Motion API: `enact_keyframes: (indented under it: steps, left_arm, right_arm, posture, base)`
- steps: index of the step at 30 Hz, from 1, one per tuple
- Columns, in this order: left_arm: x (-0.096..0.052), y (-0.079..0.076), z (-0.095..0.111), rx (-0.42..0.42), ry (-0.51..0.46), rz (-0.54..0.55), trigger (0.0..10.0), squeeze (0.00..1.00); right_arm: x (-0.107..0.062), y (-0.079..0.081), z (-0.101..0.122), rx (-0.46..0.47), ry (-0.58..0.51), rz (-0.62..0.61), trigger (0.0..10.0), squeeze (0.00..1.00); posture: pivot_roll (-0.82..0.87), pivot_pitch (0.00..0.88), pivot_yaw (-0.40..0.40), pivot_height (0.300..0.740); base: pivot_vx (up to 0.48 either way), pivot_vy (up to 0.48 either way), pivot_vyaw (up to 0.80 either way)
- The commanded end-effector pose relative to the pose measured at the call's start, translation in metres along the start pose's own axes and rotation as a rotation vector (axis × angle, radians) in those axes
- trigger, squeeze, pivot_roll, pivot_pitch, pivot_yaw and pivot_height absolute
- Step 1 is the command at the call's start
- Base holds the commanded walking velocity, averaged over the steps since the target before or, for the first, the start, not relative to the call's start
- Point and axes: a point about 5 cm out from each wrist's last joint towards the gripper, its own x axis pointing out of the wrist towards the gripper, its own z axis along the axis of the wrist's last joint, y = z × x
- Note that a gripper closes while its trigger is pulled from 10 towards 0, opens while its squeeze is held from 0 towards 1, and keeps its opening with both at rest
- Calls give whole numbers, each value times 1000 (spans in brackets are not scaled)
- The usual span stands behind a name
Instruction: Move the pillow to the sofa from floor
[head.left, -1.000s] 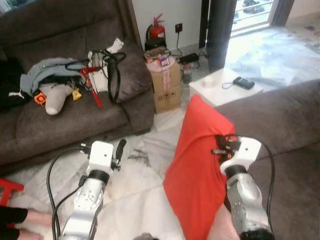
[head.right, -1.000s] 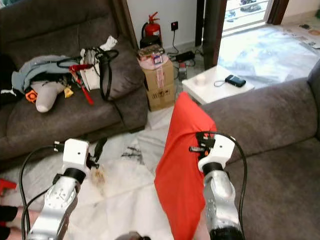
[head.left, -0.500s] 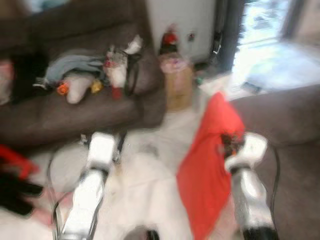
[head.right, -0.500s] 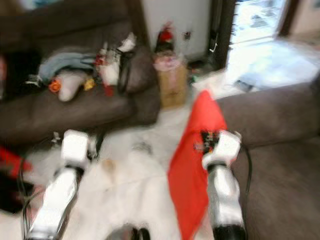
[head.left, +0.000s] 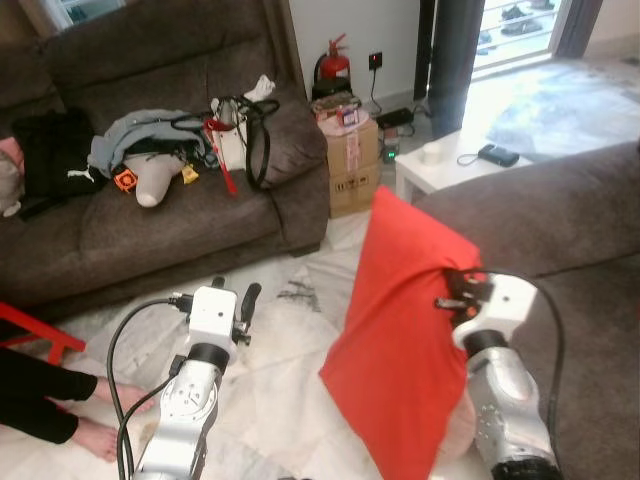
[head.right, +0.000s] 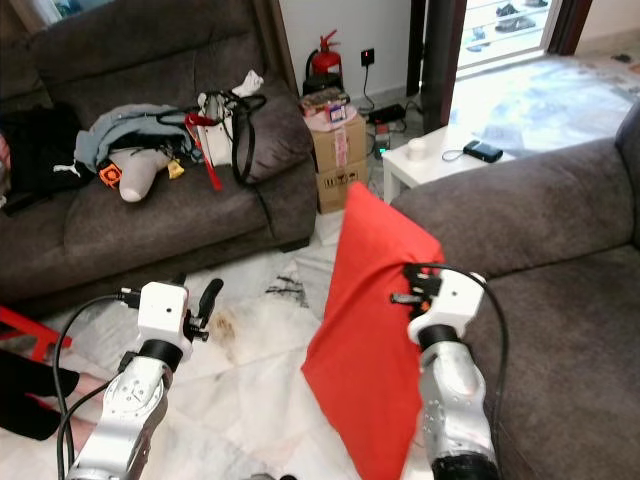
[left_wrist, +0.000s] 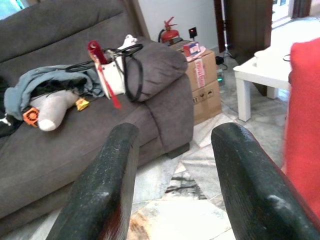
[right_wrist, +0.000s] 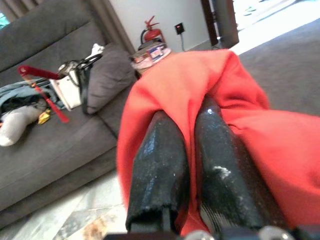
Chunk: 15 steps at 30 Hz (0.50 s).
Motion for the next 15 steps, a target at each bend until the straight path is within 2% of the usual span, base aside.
enact_keyframes:
  steps: [1, 8, 15]
  left_arm:
    - [-2, 10, -1, 18, 2, 31, 10000, 0]
    - [-2, 10, -1, 18, 0, 31, 10000, 0]
    - [7, 8, 2, 32, -15, 12, 10000, 0]
  right_arm:
    - [13, 19, 28, -4, -140, 73, 10000, 0]
    - [14, 18, 29, -11, -143, 69, 10000, 0]
    - [18, 17, 33, -11, -166, 72, 10000, 0]
  posture:
    - [-50, 46, 113, 740]
    - [-56, 39, 113, 740]
    - [-65, 9, 134, 740]
  base:
    - [0, 319, 0]
    - [0, 296, 0]
    - [0, 0, 0]
